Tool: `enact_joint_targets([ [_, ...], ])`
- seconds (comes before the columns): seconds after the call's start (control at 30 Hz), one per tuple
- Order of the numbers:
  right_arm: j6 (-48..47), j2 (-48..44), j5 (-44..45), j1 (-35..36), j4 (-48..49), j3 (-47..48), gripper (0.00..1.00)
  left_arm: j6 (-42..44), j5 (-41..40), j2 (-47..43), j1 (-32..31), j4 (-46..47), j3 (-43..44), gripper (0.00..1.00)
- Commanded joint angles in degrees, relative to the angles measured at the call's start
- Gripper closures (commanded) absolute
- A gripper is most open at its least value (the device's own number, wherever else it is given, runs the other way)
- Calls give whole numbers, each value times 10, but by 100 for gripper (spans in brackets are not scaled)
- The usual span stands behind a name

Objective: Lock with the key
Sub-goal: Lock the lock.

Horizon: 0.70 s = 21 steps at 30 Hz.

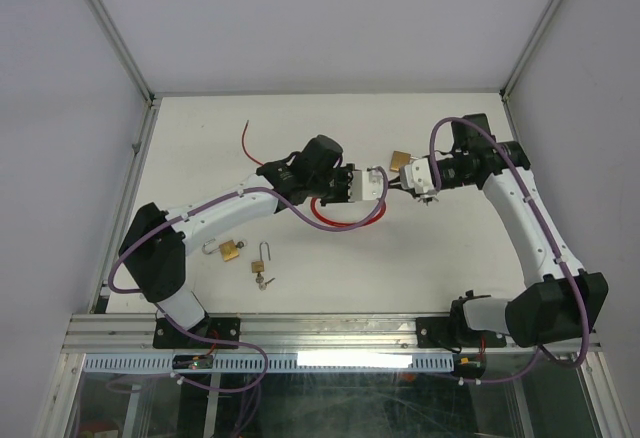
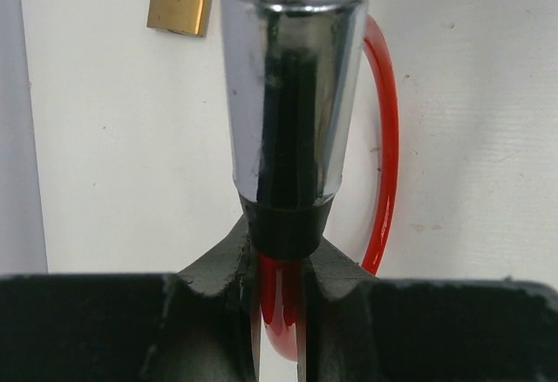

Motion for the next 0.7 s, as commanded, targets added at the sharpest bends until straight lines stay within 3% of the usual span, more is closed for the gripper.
enact_joint_targets([
  [0.0,8,-50,-8,-5,56,-51,100,-2,-12,-19,10,-46,4,100],
  [0.53,62,-50,-13,-15,68,-36,100,-5,-16,-35,10,-39,-17,100],
  [0.67,42,-38,-24,-14,29,-31,100,-5,-4,-44,10,-39,-26,100],
])
